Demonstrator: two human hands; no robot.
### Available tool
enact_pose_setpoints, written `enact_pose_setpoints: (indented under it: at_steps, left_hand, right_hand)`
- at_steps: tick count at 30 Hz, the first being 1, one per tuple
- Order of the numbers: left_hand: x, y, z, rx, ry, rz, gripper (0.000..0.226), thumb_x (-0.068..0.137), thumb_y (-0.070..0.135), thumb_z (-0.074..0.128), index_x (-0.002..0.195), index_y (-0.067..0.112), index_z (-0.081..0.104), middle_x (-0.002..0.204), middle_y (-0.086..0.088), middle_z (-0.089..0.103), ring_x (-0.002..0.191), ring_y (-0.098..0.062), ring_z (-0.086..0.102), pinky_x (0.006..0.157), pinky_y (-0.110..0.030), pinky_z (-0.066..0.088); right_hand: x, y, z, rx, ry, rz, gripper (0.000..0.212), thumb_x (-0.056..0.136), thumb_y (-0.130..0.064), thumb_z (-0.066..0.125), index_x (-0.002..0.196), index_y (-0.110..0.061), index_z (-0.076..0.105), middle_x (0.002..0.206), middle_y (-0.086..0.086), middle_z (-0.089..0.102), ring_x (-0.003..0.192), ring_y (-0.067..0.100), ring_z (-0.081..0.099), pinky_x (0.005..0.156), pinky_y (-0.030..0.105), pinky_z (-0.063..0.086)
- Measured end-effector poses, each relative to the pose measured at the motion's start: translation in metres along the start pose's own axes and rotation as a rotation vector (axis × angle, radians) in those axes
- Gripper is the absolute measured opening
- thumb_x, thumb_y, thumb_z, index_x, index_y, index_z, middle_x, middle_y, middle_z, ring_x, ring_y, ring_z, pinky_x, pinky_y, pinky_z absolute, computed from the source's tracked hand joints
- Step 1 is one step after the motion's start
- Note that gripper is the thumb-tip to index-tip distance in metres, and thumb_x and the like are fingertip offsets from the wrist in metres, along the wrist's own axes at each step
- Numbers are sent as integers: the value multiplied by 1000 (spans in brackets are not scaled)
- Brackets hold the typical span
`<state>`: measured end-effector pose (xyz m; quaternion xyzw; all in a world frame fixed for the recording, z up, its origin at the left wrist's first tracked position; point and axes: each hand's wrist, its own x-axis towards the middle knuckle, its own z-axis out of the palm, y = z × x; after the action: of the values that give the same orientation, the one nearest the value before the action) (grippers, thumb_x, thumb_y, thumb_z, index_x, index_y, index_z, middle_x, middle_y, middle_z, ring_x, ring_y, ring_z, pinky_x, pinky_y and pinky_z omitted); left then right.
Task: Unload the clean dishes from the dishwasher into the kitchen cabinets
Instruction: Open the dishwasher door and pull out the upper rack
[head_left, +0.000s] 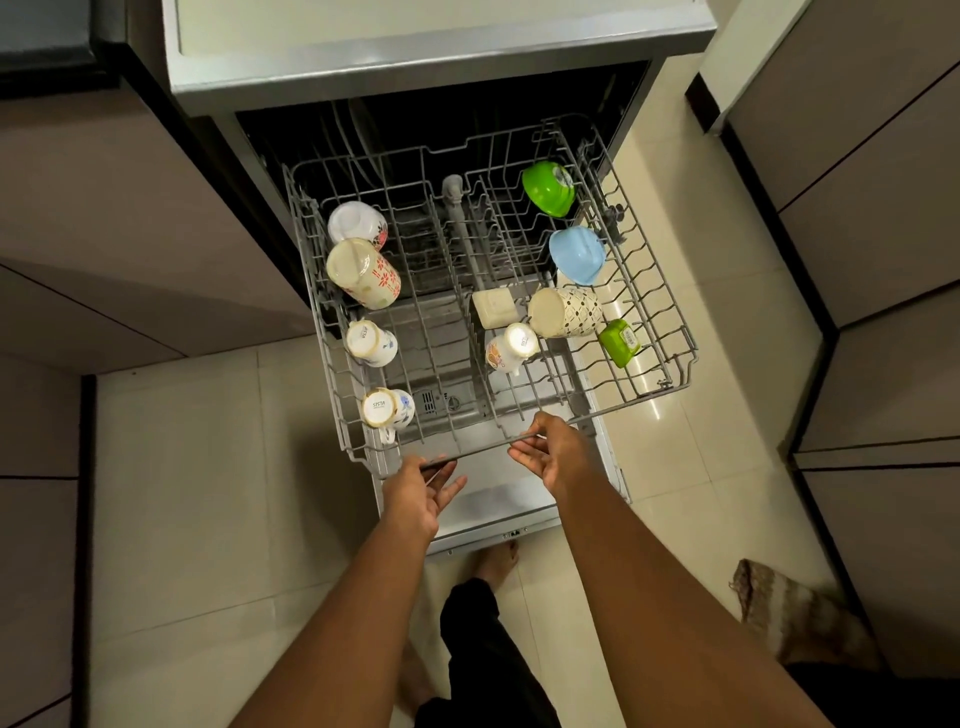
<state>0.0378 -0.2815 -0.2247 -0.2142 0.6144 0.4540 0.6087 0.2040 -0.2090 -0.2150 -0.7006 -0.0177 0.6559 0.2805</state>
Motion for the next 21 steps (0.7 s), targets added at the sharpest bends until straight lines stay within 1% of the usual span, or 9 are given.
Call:
enact_pose_setpoints:
  at_steps: [3, 5, 7, 9, 12, 14, 17, 19, 21]
  left_hand:
    - [-3, 2, -2, -3, -16, 3, 13, 98, 5, 45, 87, 1, 51, 91, -21, 65, 84, -32, 67, 57, -45, 60]
    - [-3, 2, -2, -16, -20, 17, 16, 99, 6, 46, 84, 1, 50, 89, -21, 64, 83, -32, 66, 60, -45, 59]
    - [-3, -1, -2, -23, -30, 33, 17, 99, 6, 46, 85, -1, 52, 89, -22, 64, 83, -32, 66, 63, -42, 59]
    - [-1, -3, -4, -21, -46, 50, 16, 100, 6, 46, 89, -3, 54, 92, -22, 65, 85, -31, 67, 67, -38, 59]
    - [1, -6, -12, 45, -60, 63, 17, 101, 15, 51, 97, -1, 55, 97, -22, 66, 88, -29, 68, 73, -37, 60]
    - [3, -6, -20, 177, -64, 64, 26, 99, 28, 54, 105, 3, 57, 102, -18, 69, 93, -28, 68, 78, -38, 58]
    - [-1, -3, -27, 455, -61, 84, 42, 95, 48, 53, 106, 8, 61, 101, -13, 71, 98, -26, 68, 89, -43, 55]
    - [-10, 1, -30, 634, -46, 124, 44, 94, 52, 53, 104, 10, 63, 99, -11, 71, 96, -26, 68, 92, -44, 54]
    - [-21, 5, -34, 771, -56, 192, 39, 94, 50, 56, 103, 13, 65, 99, -10, 72, 95, -25, 68, 89, -43, 55]
  right_hand:
    - [-4, 1, -1, 15, -11, -6, 4, 89, 3, 55, 91, 2, 57, 89, 21, 62, 80, 31, 68, 82, 40, 57]
    - [-3, 1, -2, 25, -21, -12, 3, 89, 3, 57, 91, 2, 58, 91, 22, 63, 82, 31, 68, 83, 39, 57]
    - [-2, 3, -4, 31, -26, -20, 8, 89, 2, 60, 97, 4, 60, 92, 23, 64, 85, 31, 70, 81, 36, 58]
    - [0, 5, -5, 18, -20, -34, 13, 89, 0, 63, 101, 6, 62, 92, 22, 66, 87, 30, 72, 75, 32, 60]
    - [-1, 11, -7, -25, 14, -92, 22, 89, -5, 68, 104, 10, 64, 96, 24, 70, 90, 31, 74, 70, 29, 62]
    - [-1, 16, -9, -73, 48, -126, 22, 89, -11, 70, 101, 7, 64, 93, 22, 70, 92, 33, 74, 73, 33, 62]
    - [-6, 26, -11, -203, 115, -199, 24, 88, -26, 74, 82, -5, 63, 87, 19, 71, 85, 33, 74, 74, 38, 63]
    - [-11, 34, -10, -332, 165, -279, 30, 88, -34, 73, 76, -9, 62, 82, 16, 72, 79, 31, 74, 74, 42, 63]
    - [-22, 41, -7, -475, 204, -400, 34, 86, -45, 72, 75, -14, 64, 75, 9, 72, 74, 27, 74, 74, 46, 63]
